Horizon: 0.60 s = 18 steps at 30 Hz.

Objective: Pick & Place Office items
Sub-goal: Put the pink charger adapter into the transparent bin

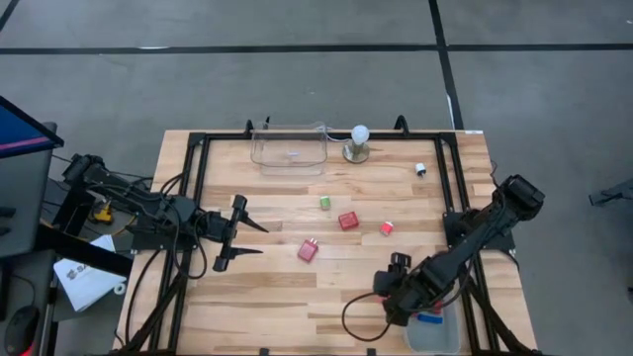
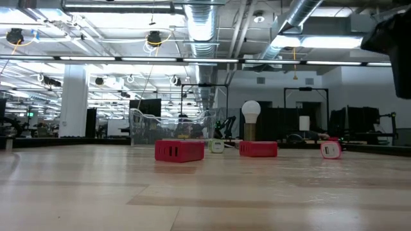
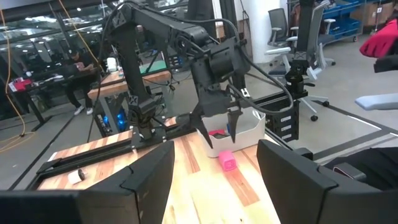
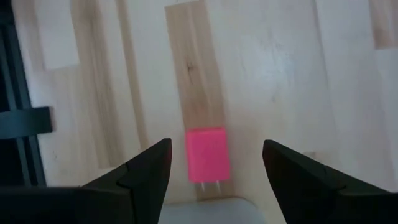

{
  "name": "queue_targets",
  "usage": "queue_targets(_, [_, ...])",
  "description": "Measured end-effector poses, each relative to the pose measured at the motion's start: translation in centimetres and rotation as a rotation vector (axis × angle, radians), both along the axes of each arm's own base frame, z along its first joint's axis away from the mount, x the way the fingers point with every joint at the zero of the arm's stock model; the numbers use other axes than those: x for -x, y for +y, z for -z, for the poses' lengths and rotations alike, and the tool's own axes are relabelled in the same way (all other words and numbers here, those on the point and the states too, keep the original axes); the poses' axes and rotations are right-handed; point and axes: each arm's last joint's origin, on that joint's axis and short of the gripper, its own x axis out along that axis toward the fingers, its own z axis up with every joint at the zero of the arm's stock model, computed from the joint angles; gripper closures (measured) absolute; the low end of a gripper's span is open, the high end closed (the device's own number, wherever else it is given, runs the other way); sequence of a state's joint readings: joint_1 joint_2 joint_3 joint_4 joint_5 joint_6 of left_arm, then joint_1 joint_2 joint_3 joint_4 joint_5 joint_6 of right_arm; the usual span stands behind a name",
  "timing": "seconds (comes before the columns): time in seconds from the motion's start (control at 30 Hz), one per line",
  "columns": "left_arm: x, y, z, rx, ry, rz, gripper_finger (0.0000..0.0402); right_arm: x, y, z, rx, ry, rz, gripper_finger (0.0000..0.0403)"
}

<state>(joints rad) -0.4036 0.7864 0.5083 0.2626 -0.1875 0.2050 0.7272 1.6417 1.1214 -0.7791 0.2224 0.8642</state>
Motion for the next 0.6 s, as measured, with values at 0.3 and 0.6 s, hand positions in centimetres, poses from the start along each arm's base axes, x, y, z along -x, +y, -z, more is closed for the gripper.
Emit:
queue_targets(0.3, [0.0, 0.0, 0.0, 0.000, 0.000, 0.000, 0.0175, -0.1, -0.7, 2.0, -0.063, 0.014, 0.032, 0.0157])
queue_targets(0.6, [0.0, 0.0, 0.0, 0.000, 0.000, -0.001, 0.0175, 0.0, -1.3, 3.1, -0.119, 0.048, 0.035, 0.0157])
